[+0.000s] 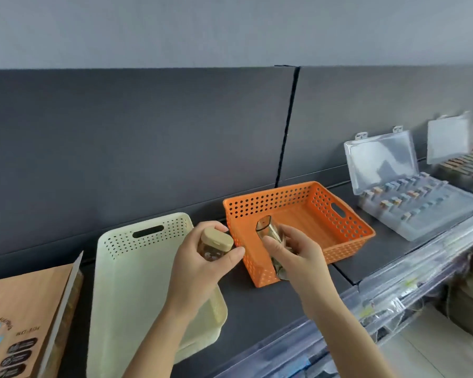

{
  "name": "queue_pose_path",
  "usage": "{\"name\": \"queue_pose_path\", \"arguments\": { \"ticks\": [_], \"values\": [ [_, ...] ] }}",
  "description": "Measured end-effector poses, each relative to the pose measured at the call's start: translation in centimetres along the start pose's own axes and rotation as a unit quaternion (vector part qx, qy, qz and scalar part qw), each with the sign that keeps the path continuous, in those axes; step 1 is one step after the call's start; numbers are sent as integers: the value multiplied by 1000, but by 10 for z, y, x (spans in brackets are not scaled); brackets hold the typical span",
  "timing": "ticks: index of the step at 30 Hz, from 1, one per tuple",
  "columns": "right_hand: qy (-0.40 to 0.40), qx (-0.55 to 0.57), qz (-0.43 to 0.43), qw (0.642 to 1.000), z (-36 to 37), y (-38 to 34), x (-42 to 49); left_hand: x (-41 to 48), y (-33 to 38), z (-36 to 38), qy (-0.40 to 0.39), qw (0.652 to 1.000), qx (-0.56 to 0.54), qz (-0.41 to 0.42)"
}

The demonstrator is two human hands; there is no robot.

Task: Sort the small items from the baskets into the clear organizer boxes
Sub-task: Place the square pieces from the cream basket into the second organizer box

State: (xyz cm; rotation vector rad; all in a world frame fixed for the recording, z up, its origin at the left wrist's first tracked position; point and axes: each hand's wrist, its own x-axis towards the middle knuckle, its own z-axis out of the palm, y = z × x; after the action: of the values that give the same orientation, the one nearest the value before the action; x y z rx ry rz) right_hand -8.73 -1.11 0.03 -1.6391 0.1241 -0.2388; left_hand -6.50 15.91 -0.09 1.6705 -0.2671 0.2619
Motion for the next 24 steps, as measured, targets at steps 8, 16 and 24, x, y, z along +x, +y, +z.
{"name": "queue_pose_path", "arguments": {
  "ticks": [8,16,24],
  "values": [
    [128,43,31,990,-151,18,-17,-11,28,156,-119,991,-57,-2],
    [207,39,62,976,-331,42,-33,-40,43,342,-188,977,-99,-32],
    [287,39,69,955,-463,51,-49,-51,57,496,-267,951,-141,-65]
  ]
}}
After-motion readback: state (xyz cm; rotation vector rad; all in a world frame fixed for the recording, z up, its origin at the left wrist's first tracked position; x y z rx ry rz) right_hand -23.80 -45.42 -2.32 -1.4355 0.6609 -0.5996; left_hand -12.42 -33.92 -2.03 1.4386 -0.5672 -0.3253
